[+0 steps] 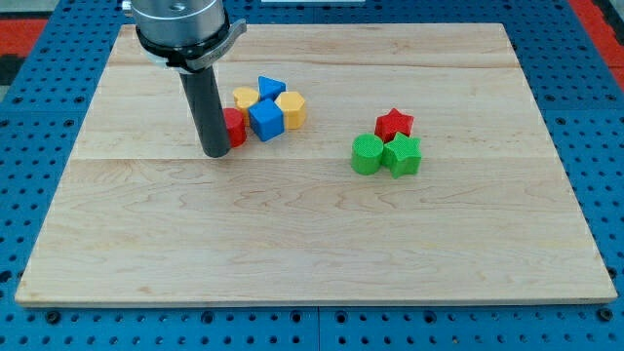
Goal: Move your arm towards the group of blocks
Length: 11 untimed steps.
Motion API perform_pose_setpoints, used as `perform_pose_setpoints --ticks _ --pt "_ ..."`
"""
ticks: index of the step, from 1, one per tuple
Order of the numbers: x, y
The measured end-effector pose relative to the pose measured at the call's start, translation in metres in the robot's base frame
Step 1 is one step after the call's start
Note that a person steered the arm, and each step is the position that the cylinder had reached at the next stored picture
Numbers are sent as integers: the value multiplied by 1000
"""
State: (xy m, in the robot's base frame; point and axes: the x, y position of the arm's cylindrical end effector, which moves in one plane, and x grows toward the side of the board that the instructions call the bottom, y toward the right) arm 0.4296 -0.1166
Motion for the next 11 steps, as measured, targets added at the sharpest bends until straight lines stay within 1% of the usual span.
perform_pose_setpoints --ticks 3,4,5,6,7,8,9,10,11 --pt "-3 0" --pt "10 17" --pt "35 81" --pt "64 161" --pt "59 263" --pt "25 350" --pt "-25 338" --pt "-58 295" --pt "-55 256"
